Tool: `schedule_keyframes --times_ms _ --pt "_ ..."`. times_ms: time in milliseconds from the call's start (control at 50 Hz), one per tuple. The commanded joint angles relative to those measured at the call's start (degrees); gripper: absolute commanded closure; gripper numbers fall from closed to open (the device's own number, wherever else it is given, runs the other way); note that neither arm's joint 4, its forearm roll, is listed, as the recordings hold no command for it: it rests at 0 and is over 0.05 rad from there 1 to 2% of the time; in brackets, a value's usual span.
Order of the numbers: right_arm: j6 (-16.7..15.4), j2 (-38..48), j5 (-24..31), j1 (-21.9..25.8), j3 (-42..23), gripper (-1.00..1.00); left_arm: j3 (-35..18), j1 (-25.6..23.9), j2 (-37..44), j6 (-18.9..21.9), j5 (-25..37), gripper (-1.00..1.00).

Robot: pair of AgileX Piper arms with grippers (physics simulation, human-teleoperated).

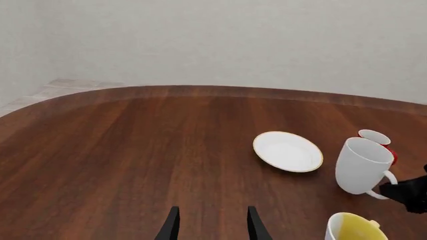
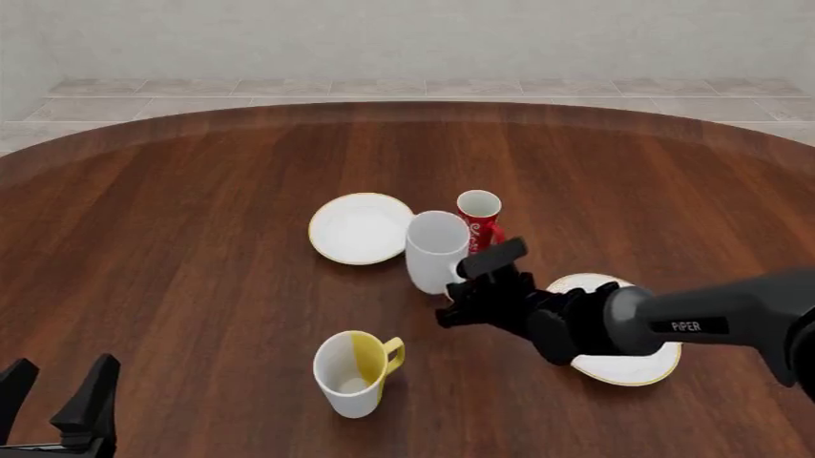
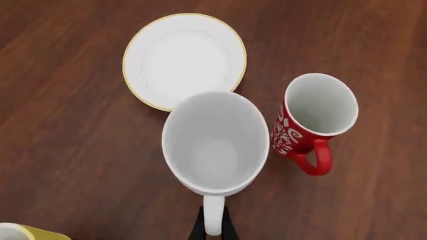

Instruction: Put the white mug on the left plate.

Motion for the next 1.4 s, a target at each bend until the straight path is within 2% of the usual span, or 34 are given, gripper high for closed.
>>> schedule_keyframes --times_ms 20,60,120,200,280,400,520,720,880,1080,1240,1340,1400 --pt "-2.57 -3.00 -0.40 -0.27 0.79 1.00 0.00 0.02 0.25 0.13 -0.16 -1.00" --pt "-2.19 -3.74 -0.05 0.09 0.67 1.00 0.00 0.00 0.30 0.15 -0.14 -1.00" --pt "-3.48 -5.31 0.84 -0.04 0.39 1.00 0.00 -0.04 0.29 0.15 -0.09 -1.00" --pt "-2.40 -6.18 2.42 0.17 -0.38 1.00 0.00 -0.10 0.24 0.14 -0.07 -1.00" --pt "-2.94 -8.99 2.32 0.52 0.43 1.00 0.00 -0.15 0.17 0.25 -0.02 -1.00" --pt "-0.96 -11.34 3.91 3.33 -0.10 1.00 0.00 -0.16 -0.25 0.33 0.34 -1.00" --pt "-2.08 -12.86 6.30 3.51 -1.05 1.00 0.00 -0.07 -0.24 0.30 0.33 -1.00" --pt "-1.71 -13.21 13.83 4.21 -6.98 1.00 0.00 -0.12 0.19 0.52 -0.44 -1.00" --pt "-1.96 -14.20 16.60 4.02 -9.85 1.00 0.00 -0.11 -0.11 0.69 -0.21 -1.00" --pt "-2.35 -12.16 23.27 5.31 -17.04 1.00 0.00 -0.09 -0.34 0.74 -0.08 -1.00" --pt "-2.56 -9.80 25.96 6.26 -21.91 1.00 0.00 0.08 -0.33 0.84 -0.04 -1.00" --pt "-2.13 -8.46 27.48 6.43 -24.37 1.00 0.00 0.13 -0.30 0.76 0.11 -1.00" --pt "-0.35 -6.77 29.41 6.46 -27.46 1.00 0.00 0.28 -0.29 0.84 0.37 -1.00"
